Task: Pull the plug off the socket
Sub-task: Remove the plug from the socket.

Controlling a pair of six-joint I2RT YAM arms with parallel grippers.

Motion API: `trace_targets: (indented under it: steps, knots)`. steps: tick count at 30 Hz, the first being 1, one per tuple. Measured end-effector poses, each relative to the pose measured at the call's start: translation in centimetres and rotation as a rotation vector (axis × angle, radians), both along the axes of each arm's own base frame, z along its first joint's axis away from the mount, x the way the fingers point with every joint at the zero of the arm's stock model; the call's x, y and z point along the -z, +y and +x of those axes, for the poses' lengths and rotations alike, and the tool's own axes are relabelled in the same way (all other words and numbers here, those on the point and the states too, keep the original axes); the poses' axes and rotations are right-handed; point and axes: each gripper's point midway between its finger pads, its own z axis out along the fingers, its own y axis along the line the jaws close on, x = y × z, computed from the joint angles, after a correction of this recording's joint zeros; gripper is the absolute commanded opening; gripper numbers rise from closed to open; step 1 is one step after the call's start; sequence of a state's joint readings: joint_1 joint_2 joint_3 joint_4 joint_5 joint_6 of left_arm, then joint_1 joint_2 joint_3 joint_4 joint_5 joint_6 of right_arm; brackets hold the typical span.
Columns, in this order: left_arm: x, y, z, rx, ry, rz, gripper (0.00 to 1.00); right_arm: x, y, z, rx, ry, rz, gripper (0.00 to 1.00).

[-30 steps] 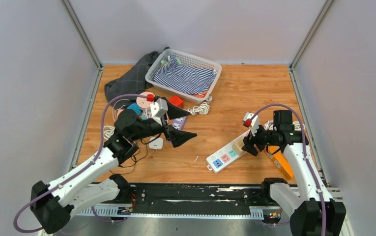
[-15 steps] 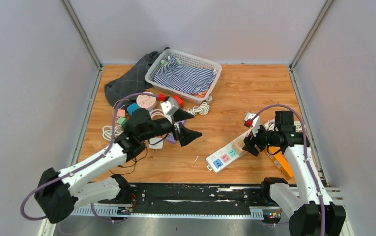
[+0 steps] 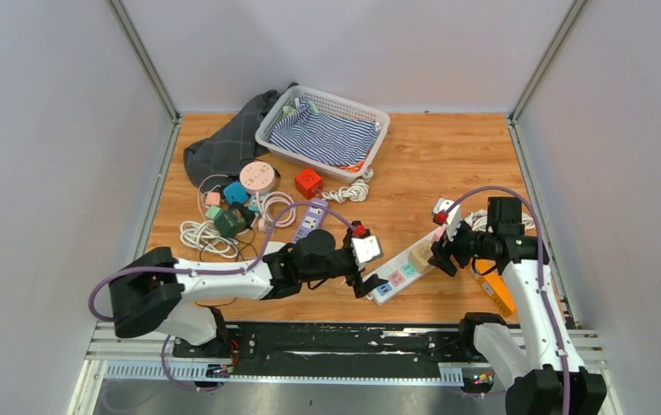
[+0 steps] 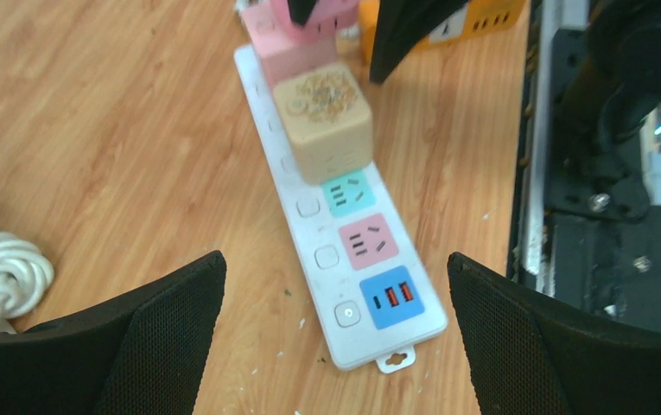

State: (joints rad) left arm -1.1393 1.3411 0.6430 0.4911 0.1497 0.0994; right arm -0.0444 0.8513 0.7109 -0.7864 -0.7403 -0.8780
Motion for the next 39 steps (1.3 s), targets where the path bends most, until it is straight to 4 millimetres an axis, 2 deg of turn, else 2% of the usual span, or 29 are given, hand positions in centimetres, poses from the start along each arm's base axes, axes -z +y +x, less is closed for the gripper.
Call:
trace_targets:
  steps: [4, 10, 13, 24, 29, 32, 39]
  knots:
    - [3.6, -0.7, 0.5, -0.024, 0.01, 0.085, 1.0, -0.2, -0.3, 0.1, 0.017, -0.009, 0.0, 0.7]
    - [4.9, -2.0, 1.0, -0.049, 0.005, 0.047, 1.0, -0.5, -1.2, 0.1, 0.059, -0.017, 0.0, 0.71]
    - [6.3, -1.7, 1.1, -0.065, 0.018, 0.051, 1.0, -0.8, -1.6, 0.1, 0.083, -0.029, 0.005, 0.7]
    - [5.9, -1.6, 1.7, -0.118, 0.017, -0.027, 1.0, -1.2, -0.8, -0.7, 0.049, -0.007, 0.068, 0.68]
    - [7.7, -2.0, 1.3, -0.092, 0.048, 0.001, 1.0, -1.3, 0.8, -0.7, -0.01, 0.034, 0.068, 0.68]
    - [8.7, -2.1, 1.0, -0.086, 0.058, 0.024, 1.0, -0.7, 2.1, -1.1, -0.062, 0.073, 0.044, 0.69]
    - [9.4, -3.1, -0.4, -0.054, 0.026, 0.046, 1.0, -0.2, 2.7, -0.5, -0.049, 0.073, 0.006, 0.72]
